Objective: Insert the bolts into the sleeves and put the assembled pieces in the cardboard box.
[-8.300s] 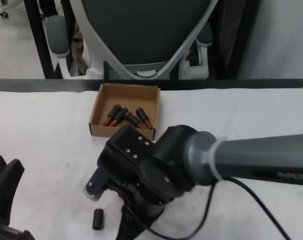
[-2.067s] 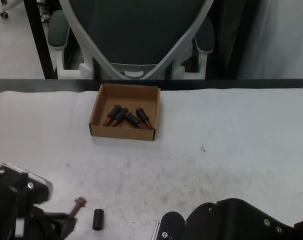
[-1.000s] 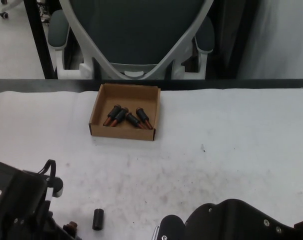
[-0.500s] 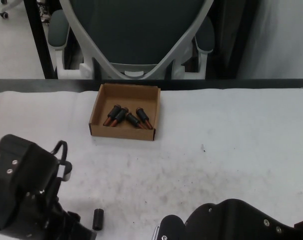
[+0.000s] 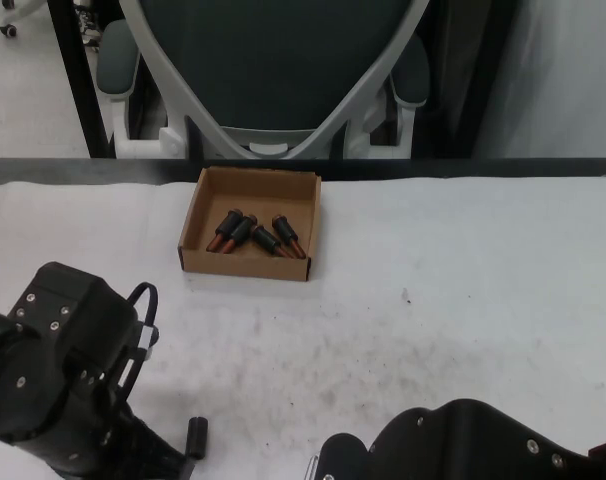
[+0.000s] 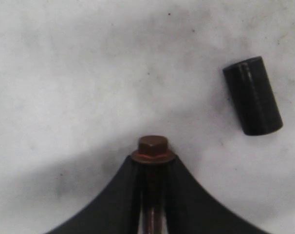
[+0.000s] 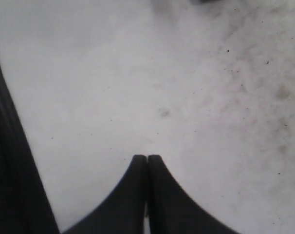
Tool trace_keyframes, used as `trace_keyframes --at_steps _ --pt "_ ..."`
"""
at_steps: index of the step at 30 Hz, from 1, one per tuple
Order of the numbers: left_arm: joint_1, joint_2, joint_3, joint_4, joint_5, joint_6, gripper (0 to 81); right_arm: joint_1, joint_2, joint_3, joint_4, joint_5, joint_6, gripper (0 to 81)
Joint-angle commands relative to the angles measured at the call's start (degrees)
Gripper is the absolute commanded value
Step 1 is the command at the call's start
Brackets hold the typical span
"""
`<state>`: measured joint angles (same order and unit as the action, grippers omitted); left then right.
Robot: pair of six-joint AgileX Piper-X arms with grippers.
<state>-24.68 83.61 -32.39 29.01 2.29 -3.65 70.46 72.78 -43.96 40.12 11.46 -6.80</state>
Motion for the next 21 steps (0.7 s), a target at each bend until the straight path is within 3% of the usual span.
trace_keyframes --at_steps 1,7,12,21 --pt "0.1 2.9 1.0 -2.3 0.4 3.6 0.4 -0.1 0.0 -0.2 -2.0 0.2 0.0 0.2" --pt "0.1 -0.5 5.7 -11.4 0.4 4.1 0.8 -1.5 0.2 -0.2 -7.4 0.2 0.4 0.2" --pt "0.1 -8.7 13.5 -21.6 0.9 4.1 0.8 -5.5 1.4 -0.2 -8.4 -0.2 2.2 0.2" --pt "0.1 -28.6 22.4 -29.4 5.1 3.6 0.8 -12.1 8.5 -0.9 -15.6 -8.3 6.2 0.2"
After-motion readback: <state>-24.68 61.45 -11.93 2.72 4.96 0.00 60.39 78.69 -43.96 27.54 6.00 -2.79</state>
